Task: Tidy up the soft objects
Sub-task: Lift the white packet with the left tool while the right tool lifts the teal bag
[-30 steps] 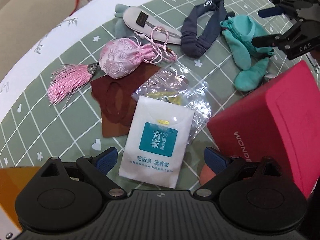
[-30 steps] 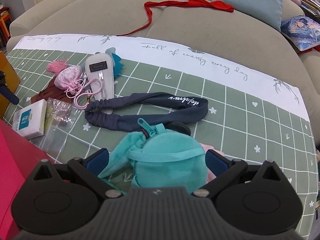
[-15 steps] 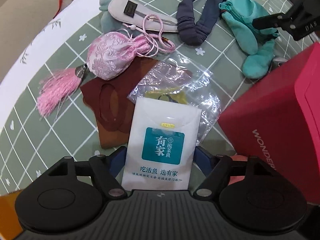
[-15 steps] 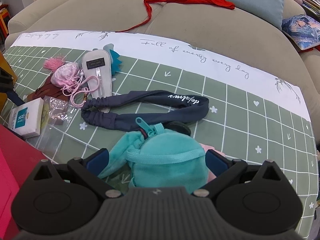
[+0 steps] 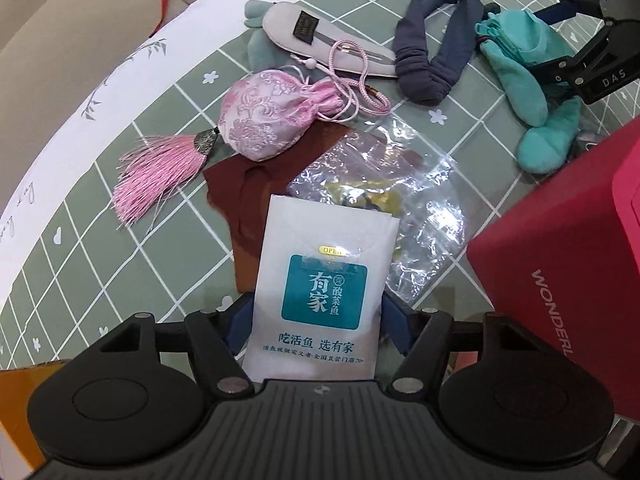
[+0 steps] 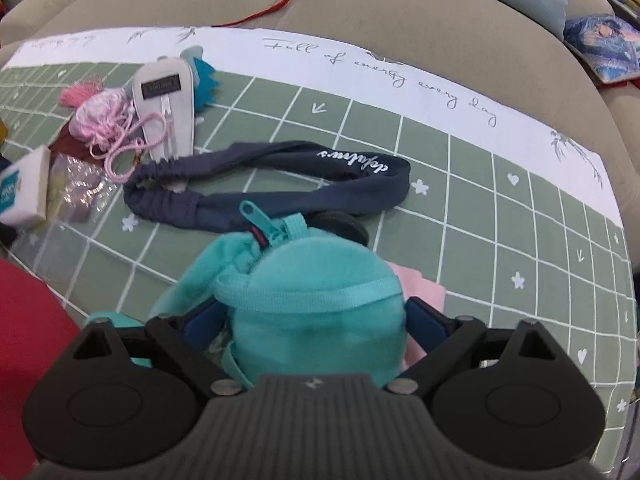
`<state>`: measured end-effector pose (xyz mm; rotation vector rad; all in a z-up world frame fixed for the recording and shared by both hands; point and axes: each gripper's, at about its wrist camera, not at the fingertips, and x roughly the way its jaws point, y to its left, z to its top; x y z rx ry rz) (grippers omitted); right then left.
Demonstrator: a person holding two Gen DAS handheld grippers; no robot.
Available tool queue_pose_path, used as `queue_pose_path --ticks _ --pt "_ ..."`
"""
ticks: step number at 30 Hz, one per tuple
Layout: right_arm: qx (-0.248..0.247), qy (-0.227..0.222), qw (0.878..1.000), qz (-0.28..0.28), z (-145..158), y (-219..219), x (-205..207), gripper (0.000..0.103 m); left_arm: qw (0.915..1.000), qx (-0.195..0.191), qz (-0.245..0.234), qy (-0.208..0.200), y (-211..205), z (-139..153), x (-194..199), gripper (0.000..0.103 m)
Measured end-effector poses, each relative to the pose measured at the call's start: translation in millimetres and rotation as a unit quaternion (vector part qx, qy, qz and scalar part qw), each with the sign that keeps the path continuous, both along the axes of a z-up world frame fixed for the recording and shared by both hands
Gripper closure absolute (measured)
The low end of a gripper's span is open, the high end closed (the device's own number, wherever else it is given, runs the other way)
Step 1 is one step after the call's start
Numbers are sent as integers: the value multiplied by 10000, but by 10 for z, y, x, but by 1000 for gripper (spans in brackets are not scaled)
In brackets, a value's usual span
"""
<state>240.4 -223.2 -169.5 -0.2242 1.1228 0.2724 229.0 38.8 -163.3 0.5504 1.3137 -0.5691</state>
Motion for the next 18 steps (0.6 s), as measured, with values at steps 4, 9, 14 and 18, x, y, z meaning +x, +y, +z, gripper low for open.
queue_pose_path --ticks 4,9,14,18 --pt "-184 -111 9996 204 -6 32 -52 21 9999 20 144 -81 15 17 -14 26" --pt "-108 -130 9994 296 61 -10 -109 27 9990 -50 388 -210 109 162 -22 27" --pt "29 -107 9996 269 132 -48 -138 28 9979 -112 536 -345 187 328 -39 27" --pt "120 -252 9994 197 246 -66 -173 28 9967 -268 608 -474 209 482 -73 27"
